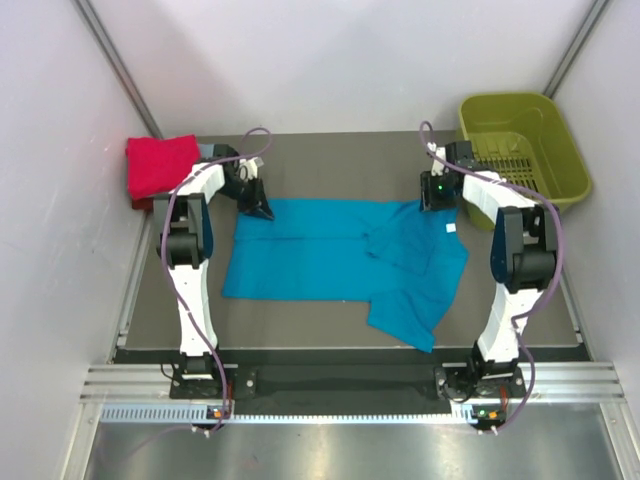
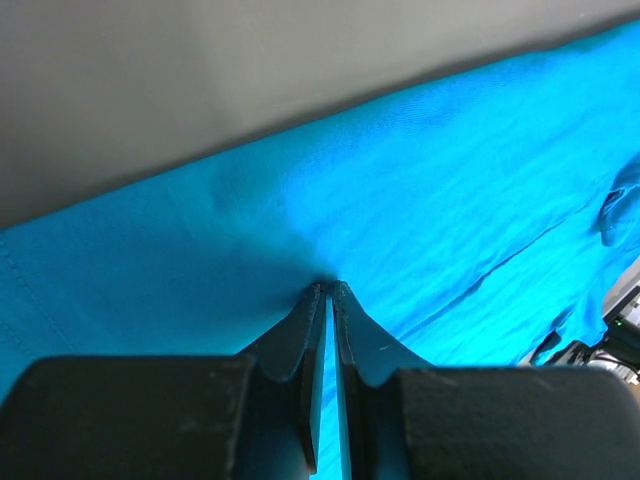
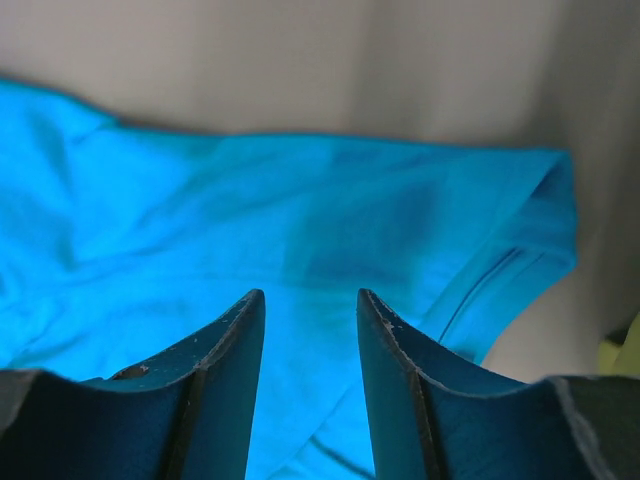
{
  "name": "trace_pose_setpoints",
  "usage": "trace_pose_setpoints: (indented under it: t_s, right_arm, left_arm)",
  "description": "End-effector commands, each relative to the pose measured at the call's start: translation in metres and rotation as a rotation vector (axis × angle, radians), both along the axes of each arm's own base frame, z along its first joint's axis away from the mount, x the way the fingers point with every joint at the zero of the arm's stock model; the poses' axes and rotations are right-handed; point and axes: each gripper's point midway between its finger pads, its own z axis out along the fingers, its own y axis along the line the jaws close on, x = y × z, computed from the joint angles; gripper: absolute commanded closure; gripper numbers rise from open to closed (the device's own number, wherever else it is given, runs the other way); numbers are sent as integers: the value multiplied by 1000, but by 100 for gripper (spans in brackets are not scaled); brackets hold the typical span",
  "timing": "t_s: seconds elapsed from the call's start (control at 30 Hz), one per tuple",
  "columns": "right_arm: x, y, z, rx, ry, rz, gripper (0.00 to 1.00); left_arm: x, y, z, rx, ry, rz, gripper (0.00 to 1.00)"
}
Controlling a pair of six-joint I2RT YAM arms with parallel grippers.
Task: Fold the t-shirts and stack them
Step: Fold the tshirt
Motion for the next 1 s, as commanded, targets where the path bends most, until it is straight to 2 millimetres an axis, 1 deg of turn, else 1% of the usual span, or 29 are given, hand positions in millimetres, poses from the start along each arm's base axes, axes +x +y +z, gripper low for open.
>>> trace_pose_setpoints:
  t_s: [0.0, 0.1, 0.17, 0.2, 0.23, 0.3, 0.37, 0.4, 0.47, 0.57, 0.63, 0.67, 0.7, 0.73, 0.77, 0.8, 0.83, 0.87, 0.9, 0.93, 0.97]
  right_arm:
    - [28, -6, 11, 15, -60, -11, 58]
    - [30, -15, 5, 8, -39, -34, 58]
    - [32, -23, 5, -10, -39, -67, 57]
    - [34, -31, 8, -26, -48, -91, 57]
    - [35, -34, 10, -35, -53, -98, 56]
    - [36, -45, 11, -62, -58, -129, 56]
    - [36, -51, 5, -77, -47, -129, 56]
    - [34, -53, -2, -86, -30, -128, 55]
    - [34, -53, -7, -89, -20, -121, 56]
    - [36, -46, -20, -64, 9, -104, 56]
    - [43, -43, -19, -52, 3, -98, 56]
    - [46, -41, -26, -47, 14, -91, 56]
    - [54, -41, -19, -44, -9, -91, 56]
    - [59, -41, -19, -46, -14, -91, 56]
    - [63, -42, -24, -53, -10, -93, 56]
    - [74, -43, -17, -58, -40, -97, 56]
    - [78, -44, -17, -64, -47, -96, 56]
    - [83, -46, -21, -76, -48, -100, 56]
    - [95, -48, -11, -77, -83, -106, 56]
    - [101, -47, -9, -79, -95, -103, 56]
    - [113, -47, -4, -79, -119, -104, 56]
  left_arm:
    - [-1, 12, -26, 79, 24, -5, 87]
    - [-1, 19, -33, 121, 31, 8, 87]
    - [1, 25, -37, 161, 29, 21, 83]
    - [2, 28, -38, 179, 28, 27, 80]
    - [4, 33, -39, 207, 21, 36, 75]
    - [6, 36, -44, 232, 26, 43, 73]
    - [7, 38, -50, 244, 34, 45, 71]
    - [6, 39, -54, 246, 46, 47, 71]
    - [5, 39, -57, 246, 54, 50, 70]
    - [5, 37, -58, 235, 69, 63, 69]
    - [5, 37, -58, 215, 86, 78, 69]
    - [4, 38, -62, 213, 99, 82, 69]
    - [6, 42, -62, 220, 98, 90, 69]
    - [7, 46, -63, 224, 99, 98, 69]
    - [8, 48, -66, 231, 105, 107, 69]
    - [11, 55, -67, 244, 103, 123, 69]
    - [12, 58, -68, 253, 102, 128, 68]
    - [12, 61, -71, 260, 104, 131, 68]
    - [15, 66, -70, 267, 99, 141, 68]
    - [15, 70, -73, 276, 103, 148, 68]
    - [15, 72, -76, 280, 107, 148, 68]
